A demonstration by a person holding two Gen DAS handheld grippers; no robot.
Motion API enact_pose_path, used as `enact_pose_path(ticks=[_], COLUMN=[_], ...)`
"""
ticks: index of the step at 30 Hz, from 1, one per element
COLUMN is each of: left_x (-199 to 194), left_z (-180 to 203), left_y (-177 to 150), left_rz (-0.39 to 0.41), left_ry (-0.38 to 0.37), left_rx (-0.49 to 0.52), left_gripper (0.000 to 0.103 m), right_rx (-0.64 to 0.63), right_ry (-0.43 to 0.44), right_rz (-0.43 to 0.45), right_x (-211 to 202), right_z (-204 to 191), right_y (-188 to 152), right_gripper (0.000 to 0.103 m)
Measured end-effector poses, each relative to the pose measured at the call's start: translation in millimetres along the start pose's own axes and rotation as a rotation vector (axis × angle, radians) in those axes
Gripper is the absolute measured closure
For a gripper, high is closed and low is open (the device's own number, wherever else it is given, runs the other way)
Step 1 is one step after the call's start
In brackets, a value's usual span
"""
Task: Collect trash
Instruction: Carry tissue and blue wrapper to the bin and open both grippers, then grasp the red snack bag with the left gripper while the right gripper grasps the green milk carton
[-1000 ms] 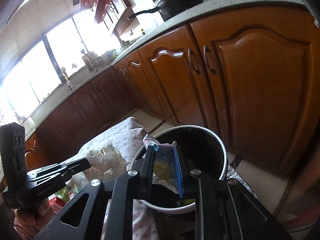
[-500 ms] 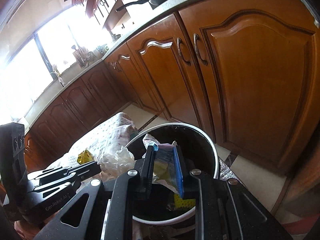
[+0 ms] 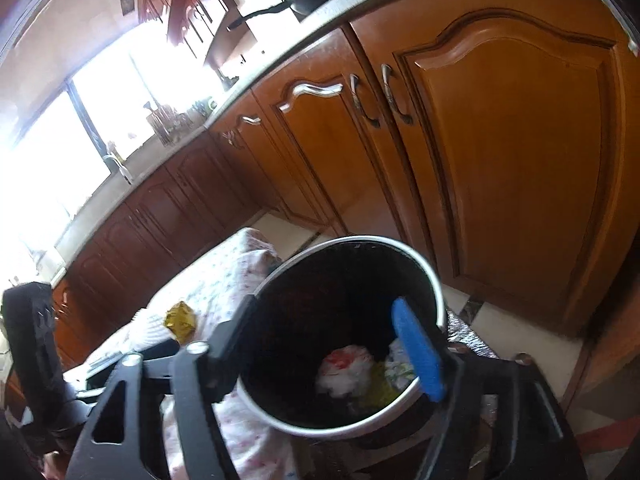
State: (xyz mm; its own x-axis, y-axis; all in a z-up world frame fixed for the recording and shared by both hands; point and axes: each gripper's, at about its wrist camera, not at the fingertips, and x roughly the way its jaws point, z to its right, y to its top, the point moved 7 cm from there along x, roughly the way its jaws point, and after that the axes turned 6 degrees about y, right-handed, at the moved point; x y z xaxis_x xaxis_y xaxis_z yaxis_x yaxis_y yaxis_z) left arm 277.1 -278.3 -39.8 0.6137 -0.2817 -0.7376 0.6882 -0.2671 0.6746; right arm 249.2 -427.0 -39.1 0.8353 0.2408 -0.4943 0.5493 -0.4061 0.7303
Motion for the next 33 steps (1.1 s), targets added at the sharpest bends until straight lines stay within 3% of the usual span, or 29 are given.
enact_pose_path(ticks=[17,33], left_x=[-68.2,-121.7], left_z=[-85.8,-149.8], left_y=[-86.5,-141.9], left_rz=[0.012,0.032], left_ry=[0.055,0.138], left_rx=[-0.171,-0.28], left_gripper=[0.044,0.044], right_rx=[-0.045,-0.147], right_ry=[0.161,0.262], right_rz=[-0.075,-0.166], right_x=[-16.7,-11.7], right_z=[-86.4,-150.7], right_y=[-66.3,-117.5], right_gripper=[0.02,0.02])
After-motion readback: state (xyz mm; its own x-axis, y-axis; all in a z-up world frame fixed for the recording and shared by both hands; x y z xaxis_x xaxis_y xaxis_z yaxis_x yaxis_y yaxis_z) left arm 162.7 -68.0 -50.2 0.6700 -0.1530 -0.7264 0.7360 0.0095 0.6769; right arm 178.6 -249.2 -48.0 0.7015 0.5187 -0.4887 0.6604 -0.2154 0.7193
